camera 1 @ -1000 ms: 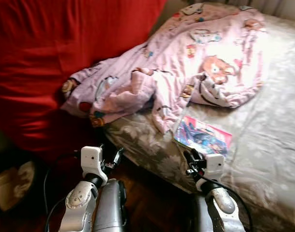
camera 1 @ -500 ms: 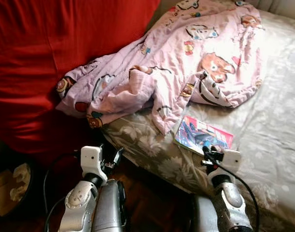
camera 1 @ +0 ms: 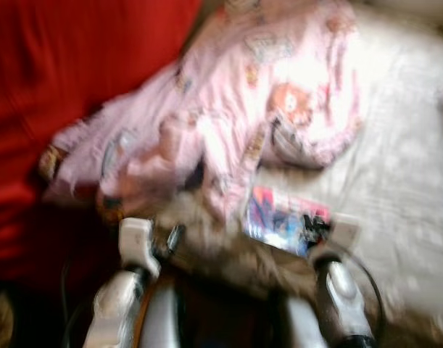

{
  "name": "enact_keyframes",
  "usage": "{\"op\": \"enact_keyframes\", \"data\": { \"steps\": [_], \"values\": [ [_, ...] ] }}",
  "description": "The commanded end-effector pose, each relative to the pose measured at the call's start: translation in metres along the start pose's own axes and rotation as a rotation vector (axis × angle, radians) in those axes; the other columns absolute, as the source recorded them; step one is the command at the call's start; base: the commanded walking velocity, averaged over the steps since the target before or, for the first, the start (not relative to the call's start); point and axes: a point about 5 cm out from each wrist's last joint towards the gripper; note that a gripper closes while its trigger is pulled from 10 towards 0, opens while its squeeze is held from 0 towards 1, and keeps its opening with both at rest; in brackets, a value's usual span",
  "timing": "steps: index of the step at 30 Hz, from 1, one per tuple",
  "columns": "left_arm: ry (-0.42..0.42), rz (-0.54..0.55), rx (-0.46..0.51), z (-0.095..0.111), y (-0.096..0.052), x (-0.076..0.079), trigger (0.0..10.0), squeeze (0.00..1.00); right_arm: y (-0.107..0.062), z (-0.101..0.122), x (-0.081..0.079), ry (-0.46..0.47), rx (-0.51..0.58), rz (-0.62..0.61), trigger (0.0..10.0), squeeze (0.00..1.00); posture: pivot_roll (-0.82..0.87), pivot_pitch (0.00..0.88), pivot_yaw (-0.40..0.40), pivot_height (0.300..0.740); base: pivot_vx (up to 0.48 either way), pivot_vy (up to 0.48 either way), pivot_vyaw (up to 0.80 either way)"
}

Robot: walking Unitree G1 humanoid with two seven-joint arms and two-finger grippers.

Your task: Clean up the room

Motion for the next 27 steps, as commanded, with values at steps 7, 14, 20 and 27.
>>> {"op": "enact_keyframes", "data": {
  "steps": [7, 14, 20, 27],
  "values": [
    [-0.020, -0.023, -0.018, -0.006, -0.002, 0.009, 10.0, 0.00, -0.005, -0.011, 0.017, -0.008, -0.082, -0.040, 10.0, 0.00, 0.06, 0.203, -0.001, 0.575, 0.182, 0.000, 0.00],
    [-0.018, -0.030, -0.020, -0.006, -0.005, 0.010, 10.0, 0.00, -0.003, -0.024, 0.006, -0.011, -0.174, 0.023, 10.0, 0.00, 0.08, 0.220, 0.007, 0.575, 0.000, 0.000, 0.00],
    [-0.011, -0.023, -0.022, -0.003, -0.008, 0.007, 10.0, 0.00, 0.003, -0.022, 0.009, 0.009, -0.181, -0.031, 10.0, 1.00, 0.10, 0.262, 0.025, 0.575, 0.000, 0.000, 0.00],
    [0.000, -0.021, -0.033, -0.002, -0.013, 0.005, 10.0, 0.00, 0.010, -0.007, 0.023, 0.067, -0.114, -0.128, 10.0, 1.00, 0.13, 0.308, 0.052, 0.575, 0.000, 0.000, 0.00]
  ]
}}
Point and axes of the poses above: a point about 5 cm out from each wrist's last joint towards the gripper, its own y axis pointing out of the wrist towards the gripper, its own z axis along the axis of the wrist's last joint, x = y × z, and after that the axes turned 1 degree about -y, right-handed
